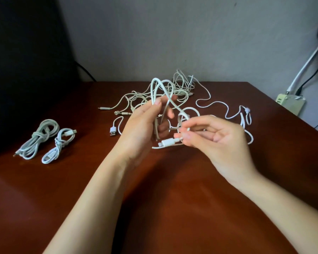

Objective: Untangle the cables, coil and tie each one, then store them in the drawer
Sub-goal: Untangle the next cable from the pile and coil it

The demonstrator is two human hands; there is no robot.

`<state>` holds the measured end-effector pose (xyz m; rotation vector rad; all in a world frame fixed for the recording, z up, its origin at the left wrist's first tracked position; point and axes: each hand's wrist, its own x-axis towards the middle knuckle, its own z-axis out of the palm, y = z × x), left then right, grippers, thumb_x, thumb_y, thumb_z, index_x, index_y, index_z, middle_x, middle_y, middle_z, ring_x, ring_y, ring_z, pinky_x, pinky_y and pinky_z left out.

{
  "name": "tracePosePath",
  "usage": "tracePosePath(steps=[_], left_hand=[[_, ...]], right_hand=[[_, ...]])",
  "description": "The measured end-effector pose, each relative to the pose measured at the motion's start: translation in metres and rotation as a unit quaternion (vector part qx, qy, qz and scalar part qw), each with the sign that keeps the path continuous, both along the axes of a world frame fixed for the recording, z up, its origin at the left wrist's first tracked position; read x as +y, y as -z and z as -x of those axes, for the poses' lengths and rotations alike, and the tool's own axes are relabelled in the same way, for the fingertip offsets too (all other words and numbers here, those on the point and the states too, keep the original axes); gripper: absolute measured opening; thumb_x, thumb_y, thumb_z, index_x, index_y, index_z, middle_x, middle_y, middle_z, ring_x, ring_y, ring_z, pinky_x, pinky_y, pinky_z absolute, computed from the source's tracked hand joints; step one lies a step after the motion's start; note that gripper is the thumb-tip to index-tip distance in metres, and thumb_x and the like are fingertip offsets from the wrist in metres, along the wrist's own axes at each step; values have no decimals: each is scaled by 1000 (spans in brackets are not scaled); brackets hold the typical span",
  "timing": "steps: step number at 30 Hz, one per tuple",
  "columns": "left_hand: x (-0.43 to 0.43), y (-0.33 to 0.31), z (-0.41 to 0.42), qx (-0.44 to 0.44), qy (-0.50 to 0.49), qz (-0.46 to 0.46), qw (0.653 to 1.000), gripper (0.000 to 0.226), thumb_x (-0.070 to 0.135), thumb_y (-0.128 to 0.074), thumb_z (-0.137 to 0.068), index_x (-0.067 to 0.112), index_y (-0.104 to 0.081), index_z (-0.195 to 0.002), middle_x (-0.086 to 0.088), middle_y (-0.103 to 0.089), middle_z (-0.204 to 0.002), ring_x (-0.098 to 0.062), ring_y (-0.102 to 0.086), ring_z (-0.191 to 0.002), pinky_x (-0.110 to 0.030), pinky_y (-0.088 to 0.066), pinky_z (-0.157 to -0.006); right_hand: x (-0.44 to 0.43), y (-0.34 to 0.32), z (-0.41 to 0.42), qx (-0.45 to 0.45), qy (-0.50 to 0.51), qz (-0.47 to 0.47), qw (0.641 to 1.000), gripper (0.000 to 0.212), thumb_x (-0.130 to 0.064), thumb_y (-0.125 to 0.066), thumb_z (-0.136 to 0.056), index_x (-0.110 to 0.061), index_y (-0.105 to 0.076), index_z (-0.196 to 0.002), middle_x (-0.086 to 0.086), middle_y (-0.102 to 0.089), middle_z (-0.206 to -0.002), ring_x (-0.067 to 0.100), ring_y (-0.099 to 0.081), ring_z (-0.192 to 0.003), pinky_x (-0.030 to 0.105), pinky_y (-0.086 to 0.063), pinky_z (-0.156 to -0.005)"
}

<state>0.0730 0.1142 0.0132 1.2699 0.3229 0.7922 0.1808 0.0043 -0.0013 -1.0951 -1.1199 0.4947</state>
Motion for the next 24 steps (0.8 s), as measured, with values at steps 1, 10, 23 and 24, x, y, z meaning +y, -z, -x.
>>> tracePosePath(steps=[1,10,23,24], left_hand=[[0,0,0,2,-4,-6,1000,32,16,-31,-103,12,-63,-107,2,-48,-70,-9,-30,-54,-21,-23,-51],[4,1,1,7,-89,-69,994,30,16,-32,-104,13,-61,-110,4,-47,-66,-3,-31,-49,-14,-27,-47],[-9,4,-1,46,61,-134,988,27,19,-34,-103,20,-60,-110,5,-41,-65,-5,-27,-53,-16,-23,-49],[-10,5,-2,43,76,-137,987,27,20,-35,-102,19,-60,-112,6,-42,-66,-5,-27,-53,-16,-22,-49]], right_hand=[[0,2,0,-16,-5,5,1000,17,-10,-73,-70,-12,-71,-87,4,-74,-83,19,-73,-79,18,-54,-72],[5,16,-27,-414,246,-116,869,18,-25,-71,-81,-10,-77,-90,-1,-73,-70,13,-68,-55,32,-52,-51],[8,15,-51,-459,384,-108,794,24,-26,-72,-85,-11,-69,-67,0,-62,-55,14,-51,-47,30,-44,-43],[8,14,-53,-453,394,-101,793,25,-26,-73,-84,-11,-69,-65,0,-62,-54,16,-53,-46,30,-45,-43]])
